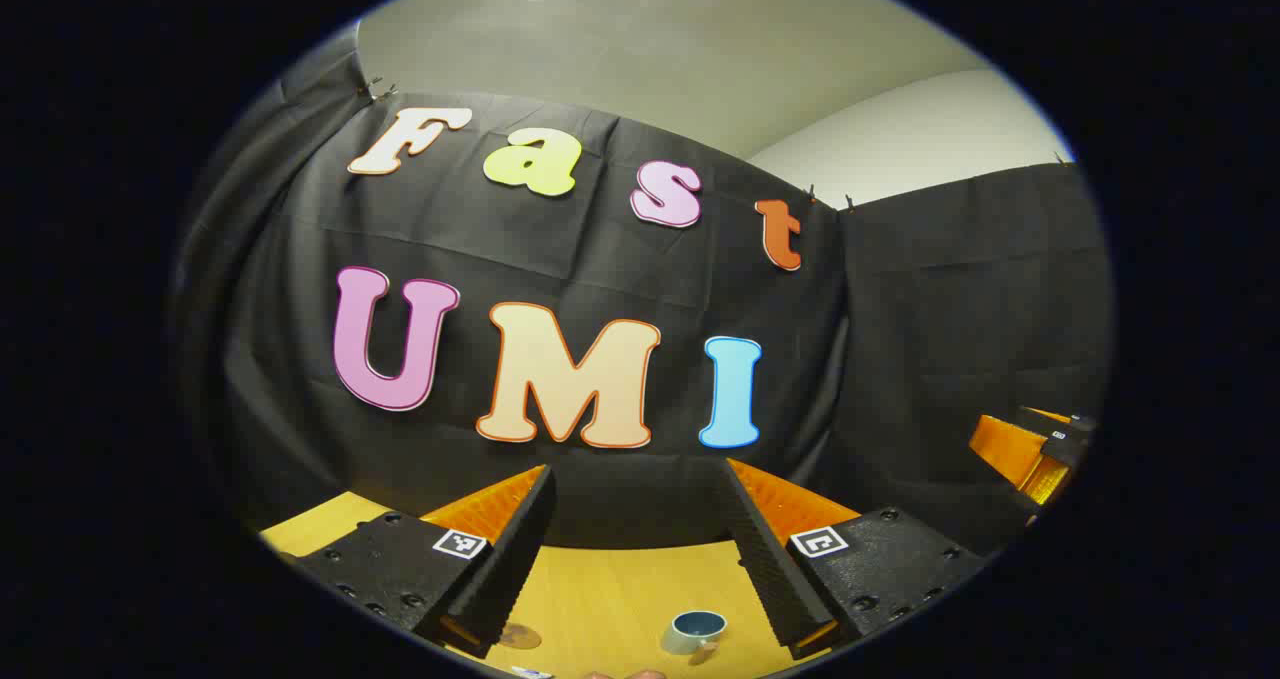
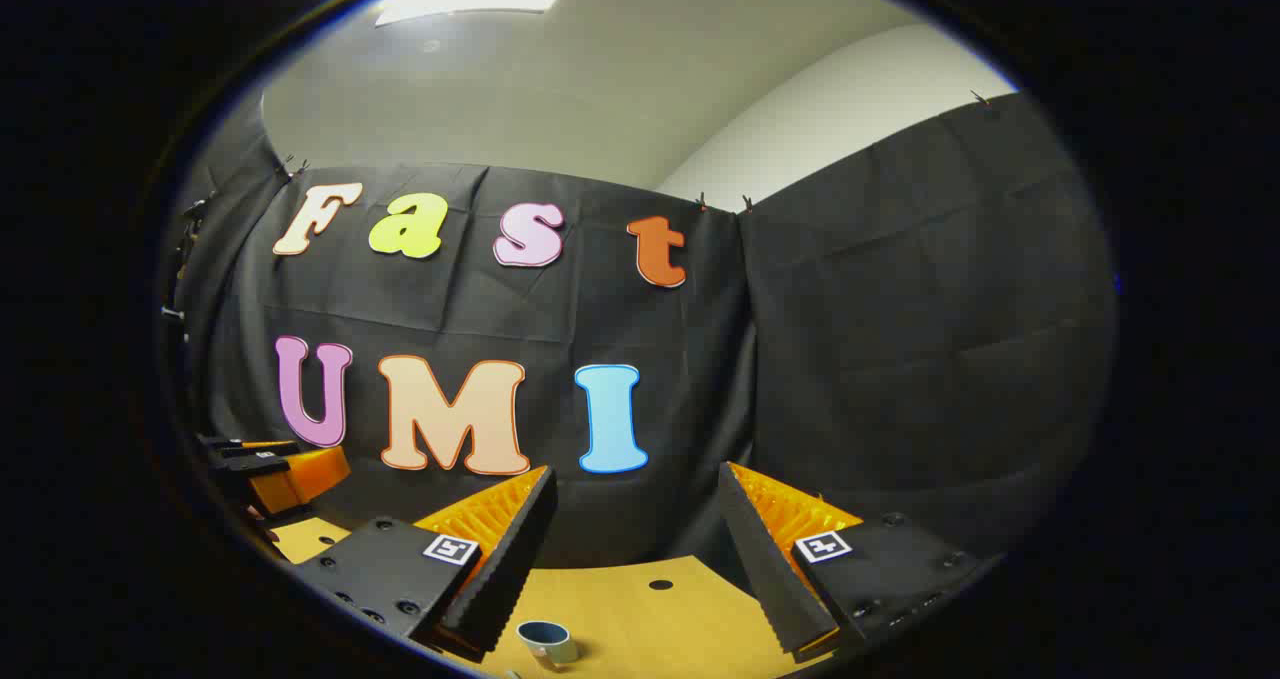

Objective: Put the toothbrush and toothpaste on the desktop into the cup, then pick up the cup and place it on the coaster on the desktop.

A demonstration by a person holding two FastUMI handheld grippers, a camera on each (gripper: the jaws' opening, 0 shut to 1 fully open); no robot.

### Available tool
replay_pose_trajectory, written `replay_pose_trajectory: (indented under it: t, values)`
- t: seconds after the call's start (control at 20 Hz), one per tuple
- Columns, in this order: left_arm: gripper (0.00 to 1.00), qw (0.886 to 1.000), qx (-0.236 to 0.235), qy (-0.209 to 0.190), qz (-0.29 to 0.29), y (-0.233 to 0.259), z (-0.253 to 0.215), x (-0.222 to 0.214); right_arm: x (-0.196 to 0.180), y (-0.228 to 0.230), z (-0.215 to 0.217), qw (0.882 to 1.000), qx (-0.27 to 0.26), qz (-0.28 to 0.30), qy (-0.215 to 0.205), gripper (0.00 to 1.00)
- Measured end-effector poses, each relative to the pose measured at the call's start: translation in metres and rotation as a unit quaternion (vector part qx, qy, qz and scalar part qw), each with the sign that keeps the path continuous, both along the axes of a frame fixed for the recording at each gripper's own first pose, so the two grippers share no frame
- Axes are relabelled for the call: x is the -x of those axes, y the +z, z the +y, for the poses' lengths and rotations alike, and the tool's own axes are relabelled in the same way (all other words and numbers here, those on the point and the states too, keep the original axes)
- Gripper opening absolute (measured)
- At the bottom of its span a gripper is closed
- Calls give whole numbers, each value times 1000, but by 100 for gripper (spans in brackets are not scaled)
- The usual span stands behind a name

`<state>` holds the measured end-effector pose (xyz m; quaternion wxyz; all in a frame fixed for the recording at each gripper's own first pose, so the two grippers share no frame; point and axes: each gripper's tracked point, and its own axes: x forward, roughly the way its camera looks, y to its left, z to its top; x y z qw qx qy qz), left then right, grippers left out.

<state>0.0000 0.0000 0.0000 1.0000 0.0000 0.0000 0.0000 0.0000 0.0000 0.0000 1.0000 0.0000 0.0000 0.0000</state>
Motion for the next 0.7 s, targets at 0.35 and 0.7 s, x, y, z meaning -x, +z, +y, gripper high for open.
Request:
replay_pose_trajectory:
  t: [0.35,0.7]
  values:
    - [94,999,-22,17,-18,13,10,0,-6,-2,1,1000,5,0,11,99]
    - [94,999,-21,15,-20,10,8,-1,-9,-6,11,1000,11,1,24,99]
